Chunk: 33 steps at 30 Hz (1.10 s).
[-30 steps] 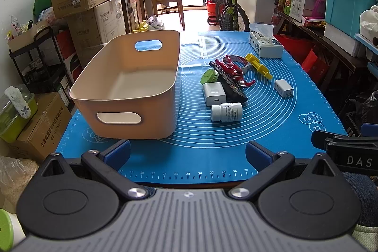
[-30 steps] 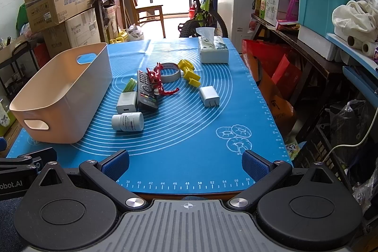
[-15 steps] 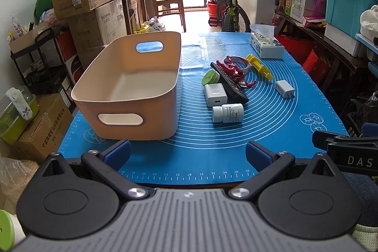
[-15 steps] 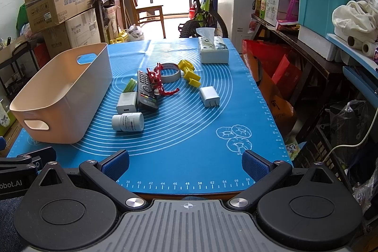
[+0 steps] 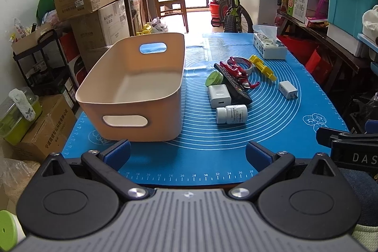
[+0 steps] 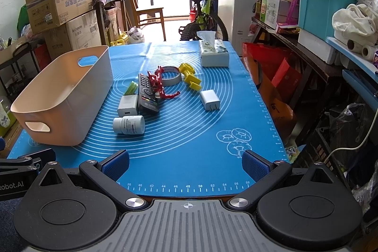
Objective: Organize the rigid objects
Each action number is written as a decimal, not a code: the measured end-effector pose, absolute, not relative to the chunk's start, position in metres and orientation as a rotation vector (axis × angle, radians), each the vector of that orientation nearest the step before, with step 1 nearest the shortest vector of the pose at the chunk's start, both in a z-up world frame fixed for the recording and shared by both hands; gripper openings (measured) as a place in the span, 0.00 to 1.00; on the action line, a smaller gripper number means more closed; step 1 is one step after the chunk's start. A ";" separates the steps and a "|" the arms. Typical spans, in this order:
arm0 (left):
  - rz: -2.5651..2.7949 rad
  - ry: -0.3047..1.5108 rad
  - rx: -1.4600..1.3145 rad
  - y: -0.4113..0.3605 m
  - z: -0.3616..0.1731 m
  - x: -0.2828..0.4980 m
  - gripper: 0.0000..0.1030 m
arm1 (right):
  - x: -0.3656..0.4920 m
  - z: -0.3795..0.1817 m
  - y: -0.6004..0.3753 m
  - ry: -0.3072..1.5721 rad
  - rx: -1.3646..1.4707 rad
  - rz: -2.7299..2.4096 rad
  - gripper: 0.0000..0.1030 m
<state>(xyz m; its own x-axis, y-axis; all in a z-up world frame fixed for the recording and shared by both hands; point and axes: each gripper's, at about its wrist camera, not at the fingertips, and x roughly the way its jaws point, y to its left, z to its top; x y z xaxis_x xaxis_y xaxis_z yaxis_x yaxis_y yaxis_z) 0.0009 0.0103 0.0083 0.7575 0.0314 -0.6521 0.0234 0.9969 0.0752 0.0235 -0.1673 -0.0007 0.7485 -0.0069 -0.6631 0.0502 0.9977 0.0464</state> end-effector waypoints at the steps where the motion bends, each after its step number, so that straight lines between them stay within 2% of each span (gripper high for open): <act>1: 0.007 0.714 0.074 0.012 0.010 0.001 0.99 | 0.024 0.001 -0.167 0.721 0.061 -0.025 0.98; 9: 0.034 0.714 0.028 0.042 0.031 0.023 0.99 | 0.046 0.012 -0.154 0.692 0.057 0.003 0.98; 17: 0.091 0.752 0.017 0.095 0.044 0.084 0.99 | 0.095 0.000 -0.131 0.729 0.068 0.004 0.98; 33: 0.136 0.909 0.003 0.181 0.006 0.202 0.98 | 0.183 -0.063 -0.081 0.867 0.063 -0.023 0.98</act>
<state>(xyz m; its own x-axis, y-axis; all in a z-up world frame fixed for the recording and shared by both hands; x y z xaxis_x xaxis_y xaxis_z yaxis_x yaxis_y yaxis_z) 0.2017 0.1807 0.0056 0.6066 0.1187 -0.7861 -0.1159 0.9914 0.0602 0.1827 -0.0812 -0.0626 0.6469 0.0050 -0.7626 0.0459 0.9979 0.0455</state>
